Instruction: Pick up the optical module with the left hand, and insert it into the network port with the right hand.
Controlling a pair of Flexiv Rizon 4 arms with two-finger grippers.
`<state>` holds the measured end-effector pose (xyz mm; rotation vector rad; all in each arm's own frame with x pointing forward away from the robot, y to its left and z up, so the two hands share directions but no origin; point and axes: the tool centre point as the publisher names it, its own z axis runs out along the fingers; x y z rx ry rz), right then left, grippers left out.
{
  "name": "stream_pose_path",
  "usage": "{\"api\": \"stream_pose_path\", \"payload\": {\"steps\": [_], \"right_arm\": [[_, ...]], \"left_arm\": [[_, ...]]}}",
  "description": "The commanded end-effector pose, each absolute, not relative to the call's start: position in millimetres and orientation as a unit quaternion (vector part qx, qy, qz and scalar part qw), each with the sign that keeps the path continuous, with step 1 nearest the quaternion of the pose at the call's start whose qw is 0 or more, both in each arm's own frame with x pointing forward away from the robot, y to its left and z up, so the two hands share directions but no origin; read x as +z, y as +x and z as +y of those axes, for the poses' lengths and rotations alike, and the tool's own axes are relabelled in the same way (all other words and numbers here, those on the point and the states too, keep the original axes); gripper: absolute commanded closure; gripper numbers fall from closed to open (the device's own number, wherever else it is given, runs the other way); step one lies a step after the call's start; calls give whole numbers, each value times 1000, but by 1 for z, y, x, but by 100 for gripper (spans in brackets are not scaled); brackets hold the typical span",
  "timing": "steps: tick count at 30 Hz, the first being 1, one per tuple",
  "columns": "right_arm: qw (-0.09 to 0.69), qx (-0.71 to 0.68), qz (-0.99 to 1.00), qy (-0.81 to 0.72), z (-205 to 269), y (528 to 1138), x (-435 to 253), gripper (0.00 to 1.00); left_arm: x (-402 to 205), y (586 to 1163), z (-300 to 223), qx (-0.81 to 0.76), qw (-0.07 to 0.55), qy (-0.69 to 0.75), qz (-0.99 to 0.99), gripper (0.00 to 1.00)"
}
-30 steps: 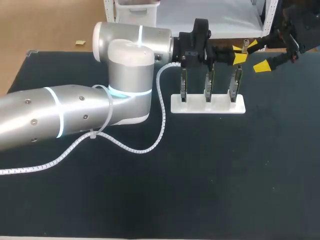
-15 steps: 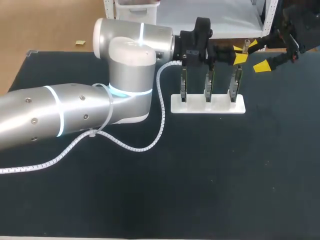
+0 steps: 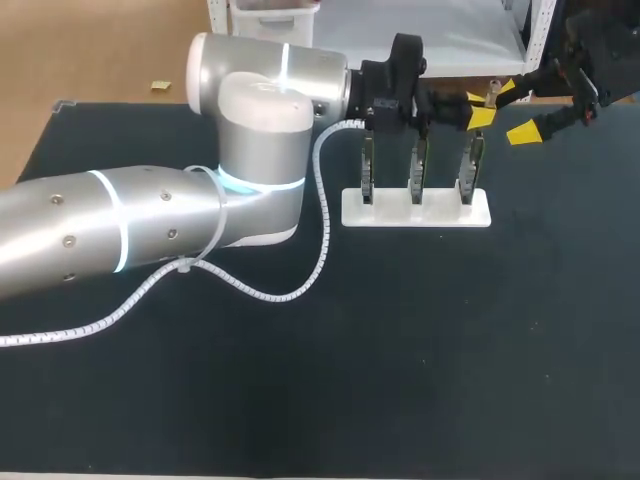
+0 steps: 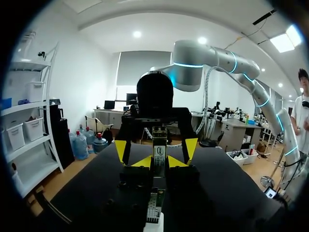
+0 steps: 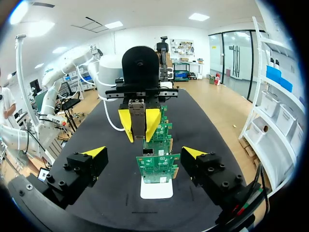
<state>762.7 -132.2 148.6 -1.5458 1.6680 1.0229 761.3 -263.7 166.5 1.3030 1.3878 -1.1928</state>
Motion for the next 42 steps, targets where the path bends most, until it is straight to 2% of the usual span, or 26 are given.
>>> {"api": "stream_pose_path", "payload": {"steps": [1, 42], "right_arm": [[319, 389, 633, -588, -132, 763, 148, 0], [319, 389, 633, -588, -132, 763, 148, 0]], "left_arm": [[166, 763, -264, -480, 430, 524, 557, 100], [163, 765, -264, -484, 426, 520, 560, 100]]}}
